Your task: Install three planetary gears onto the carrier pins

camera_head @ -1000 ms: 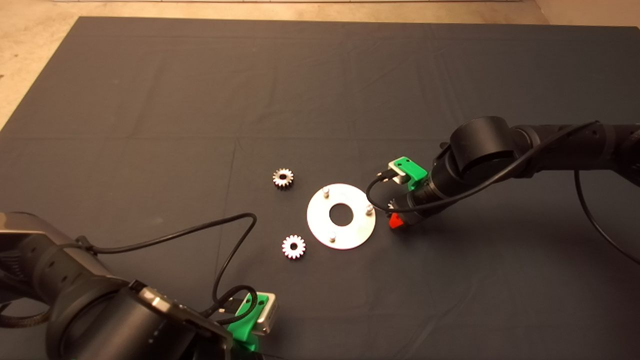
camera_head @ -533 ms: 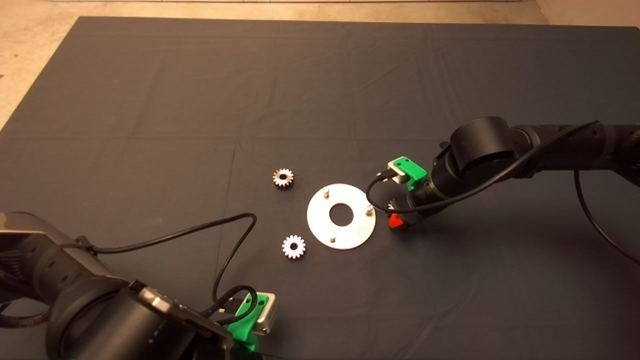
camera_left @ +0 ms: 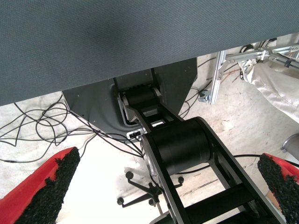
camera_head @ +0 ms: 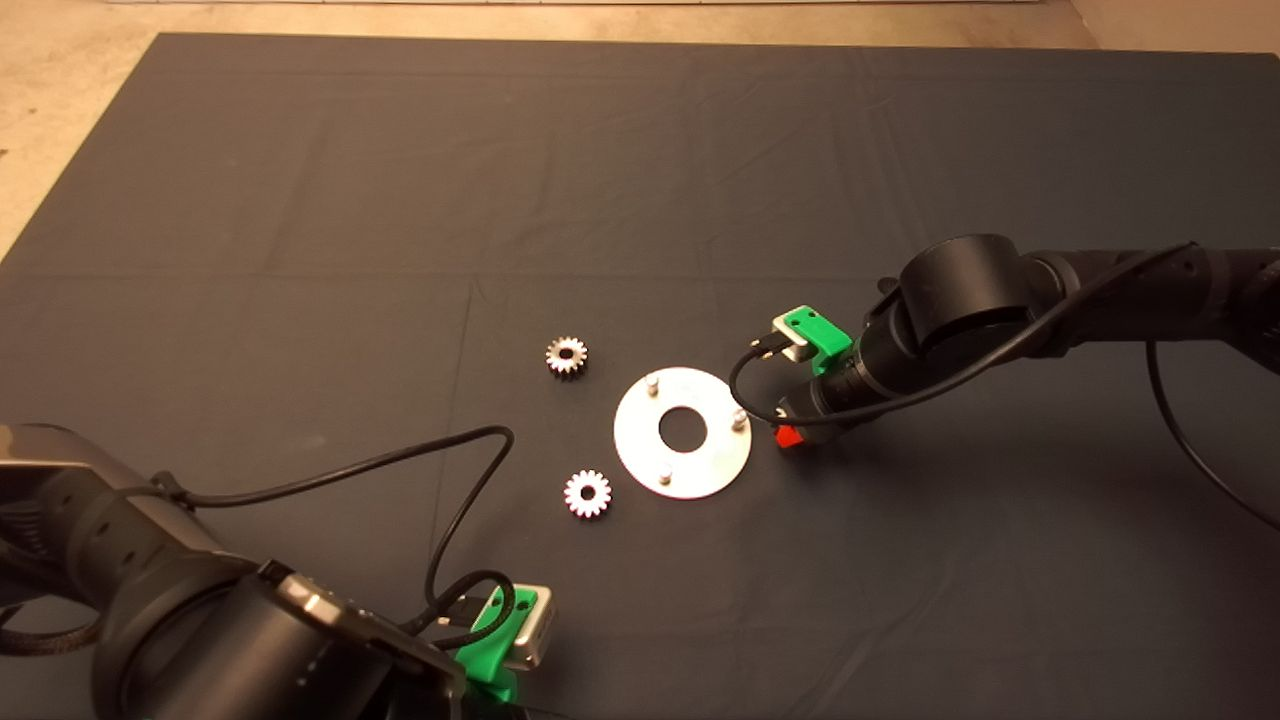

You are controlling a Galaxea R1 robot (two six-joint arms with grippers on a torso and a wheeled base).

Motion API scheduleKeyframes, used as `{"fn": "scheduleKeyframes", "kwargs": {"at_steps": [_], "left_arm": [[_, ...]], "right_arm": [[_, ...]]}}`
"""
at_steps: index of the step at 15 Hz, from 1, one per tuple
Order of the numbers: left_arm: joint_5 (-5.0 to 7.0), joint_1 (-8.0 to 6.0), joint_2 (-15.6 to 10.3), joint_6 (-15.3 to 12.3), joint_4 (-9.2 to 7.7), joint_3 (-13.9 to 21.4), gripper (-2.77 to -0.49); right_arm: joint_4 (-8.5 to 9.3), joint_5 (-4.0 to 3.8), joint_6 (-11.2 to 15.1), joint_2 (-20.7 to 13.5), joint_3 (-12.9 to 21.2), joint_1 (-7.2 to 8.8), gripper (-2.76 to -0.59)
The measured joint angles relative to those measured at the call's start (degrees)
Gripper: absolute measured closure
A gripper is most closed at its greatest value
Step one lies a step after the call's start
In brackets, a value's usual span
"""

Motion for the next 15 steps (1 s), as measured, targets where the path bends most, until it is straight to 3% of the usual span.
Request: {"fn": "scheduleKeyframes", "kwargs": {"at_steps": [3,6,10,12,15], "left_arm": [[-0.01,0.0,0.0,0.0,0.02,0.0,-2.77],[-0.01,0.0,0.0,0.0,0.02,0.0,-2.77],[0.0,-0.01,0.0,0.0,0.0,0.0,-2.77],[-0.01,0.0,0.01,0.0,0.0,0.0,-2.77],[0.0,0.0,0.01,0.0,0.0,0.0,-2.77]], "right_arm": [[-1.67,0.2,0.01,0.0,0.76,-0.37,-1.51],[-2.83,0.22,0.0,0.0,0.99,-0.72,-1.51],[-6.06,0.2,-0.02,0.0,0.99,-0.83,-1.51],[-7.9,0.46,-0.8,0.0,1.01,-1.2,-1.38],[-8.51,0.33,-1.73,-0.05,1.01,-2.57,-1.38]]}}
